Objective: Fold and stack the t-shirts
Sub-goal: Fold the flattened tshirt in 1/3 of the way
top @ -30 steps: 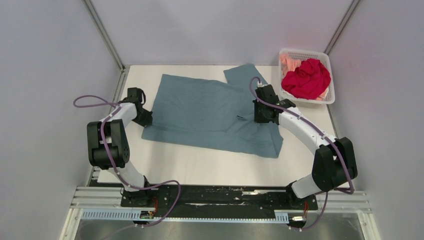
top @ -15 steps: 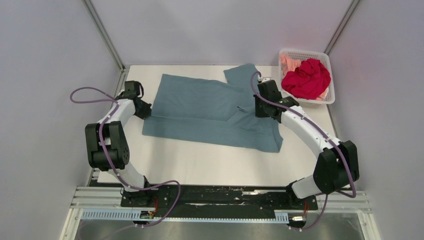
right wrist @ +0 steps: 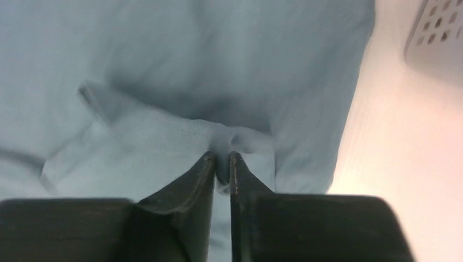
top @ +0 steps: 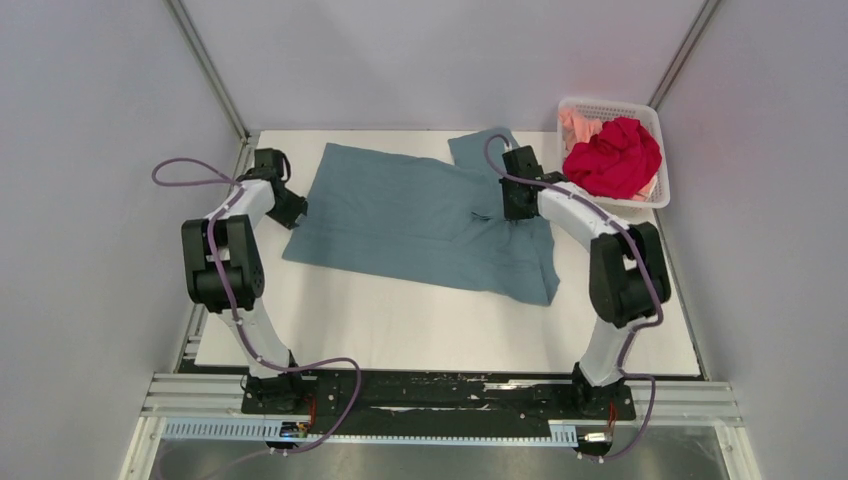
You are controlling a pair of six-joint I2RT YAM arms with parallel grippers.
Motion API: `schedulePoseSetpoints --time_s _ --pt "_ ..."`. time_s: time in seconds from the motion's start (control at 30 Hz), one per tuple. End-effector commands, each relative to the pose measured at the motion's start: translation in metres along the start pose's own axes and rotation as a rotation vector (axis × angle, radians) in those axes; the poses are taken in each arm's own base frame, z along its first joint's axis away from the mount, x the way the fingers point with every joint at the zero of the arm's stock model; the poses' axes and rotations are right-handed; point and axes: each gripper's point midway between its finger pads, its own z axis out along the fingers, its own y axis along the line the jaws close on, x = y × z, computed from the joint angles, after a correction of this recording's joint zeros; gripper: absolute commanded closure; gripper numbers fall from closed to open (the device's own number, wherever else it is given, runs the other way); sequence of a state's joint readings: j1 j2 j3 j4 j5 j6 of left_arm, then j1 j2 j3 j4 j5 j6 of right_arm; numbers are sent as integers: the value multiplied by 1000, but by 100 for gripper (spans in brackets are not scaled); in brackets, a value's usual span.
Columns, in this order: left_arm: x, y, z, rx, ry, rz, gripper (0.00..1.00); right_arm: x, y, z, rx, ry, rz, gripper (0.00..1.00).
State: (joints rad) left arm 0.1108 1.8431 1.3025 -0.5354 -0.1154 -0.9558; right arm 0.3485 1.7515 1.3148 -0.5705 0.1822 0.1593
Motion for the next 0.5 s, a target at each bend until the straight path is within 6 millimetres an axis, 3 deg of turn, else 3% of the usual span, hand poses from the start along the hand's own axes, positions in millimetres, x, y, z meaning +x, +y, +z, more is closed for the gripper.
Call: schedulePoseSetpoints --time_s 0.0,0.03,0.07,0.13,0.23,0.27,0.3,0.47 --pt "-23 -18 -10 12 -51 25 43 -44 -35 43 150 -54 75 70" --pt "-25 -22 -14 20 -49 31 34 -53 -41 50 184 -52 97 45" --pt "-27 -28 -21 40 -46 39 11 -63 -43 53 200 -58 113 36" --pt "-30 -34 -34 72 -53 42 1 -80 -39 47 197 -75 140 30" --pt "-31 -41 -57 146 -72 52 0 -89 -20 18 162 -136 117 16" --pt "-26 -37 -57 148 -61 57 0 -87 -16 6 160 -150 110 3" --pt "-23 -41 -64 178 -57 68 0 -74 -11 0 155 -140 120 0" --pt "15 -35 -58 216 26 132 0 -15 21 -25 -45 -92 187 0"
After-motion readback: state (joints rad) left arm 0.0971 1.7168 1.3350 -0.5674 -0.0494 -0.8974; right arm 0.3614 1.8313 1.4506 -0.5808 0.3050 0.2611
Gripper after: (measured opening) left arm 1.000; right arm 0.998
